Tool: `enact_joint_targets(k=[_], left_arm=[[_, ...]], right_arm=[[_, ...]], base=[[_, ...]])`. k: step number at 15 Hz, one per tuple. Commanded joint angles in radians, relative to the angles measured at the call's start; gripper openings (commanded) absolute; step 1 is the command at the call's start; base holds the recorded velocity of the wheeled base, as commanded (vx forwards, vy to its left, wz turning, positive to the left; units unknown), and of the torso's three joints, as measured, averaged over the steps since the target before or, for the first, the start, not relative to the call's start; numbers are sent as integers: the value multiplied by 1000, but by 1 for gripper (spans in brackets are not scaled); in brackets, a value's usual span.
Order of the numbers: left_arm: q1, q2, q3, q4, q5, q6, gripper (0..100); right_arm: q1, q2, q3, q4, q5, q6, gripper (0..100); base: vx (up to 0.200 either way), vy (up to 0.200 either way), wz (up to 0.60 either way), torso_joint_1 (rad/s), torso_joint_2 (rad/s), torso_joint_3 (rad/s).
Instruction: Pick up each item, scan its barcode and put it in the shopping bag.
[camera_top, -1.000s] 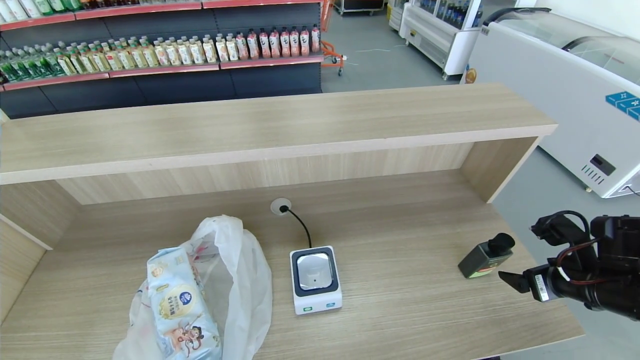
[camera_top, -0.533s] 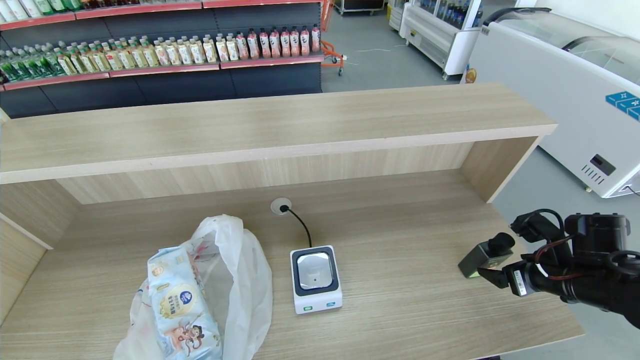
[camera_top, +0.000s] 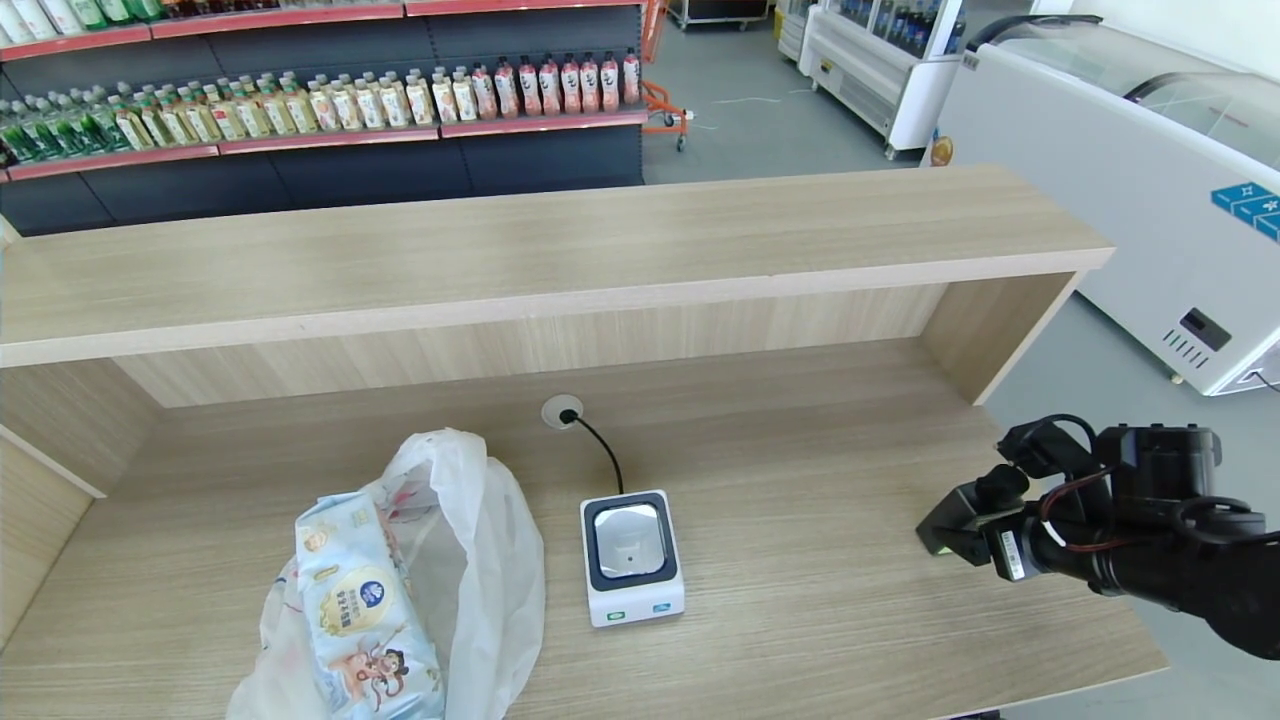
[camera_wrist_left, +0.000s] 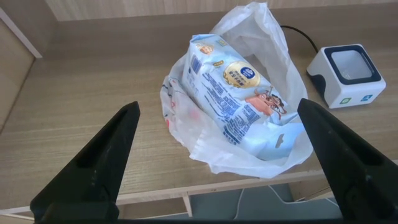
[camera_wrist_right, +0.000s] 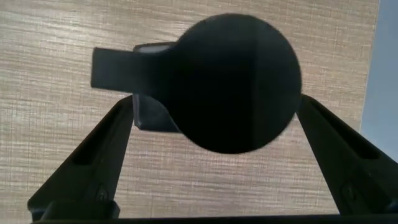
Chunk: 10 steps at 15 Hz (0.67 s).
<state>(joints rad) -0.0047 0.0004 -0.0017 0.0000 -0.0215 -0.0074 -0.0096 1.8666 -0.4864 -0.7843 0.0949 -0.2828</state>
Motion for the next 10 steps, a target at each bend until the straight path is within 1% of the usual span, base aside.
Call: enact_joint_targets(k=[1,4,10], left_arm=[[0,0,0,0,0,0,100],[0,0,0,0,0,0,100],[0,0,0,0,-2,0,100]], right_arm=[[19,34,-12,-16,0,11,100],[40,71,-49,-24,-1,43,100],[51,118,-95,-26,0,47,100]], base=[[0,0,0,0,0,0],[0,0,0,0,0,0],[0,0,0,0,0,0]])
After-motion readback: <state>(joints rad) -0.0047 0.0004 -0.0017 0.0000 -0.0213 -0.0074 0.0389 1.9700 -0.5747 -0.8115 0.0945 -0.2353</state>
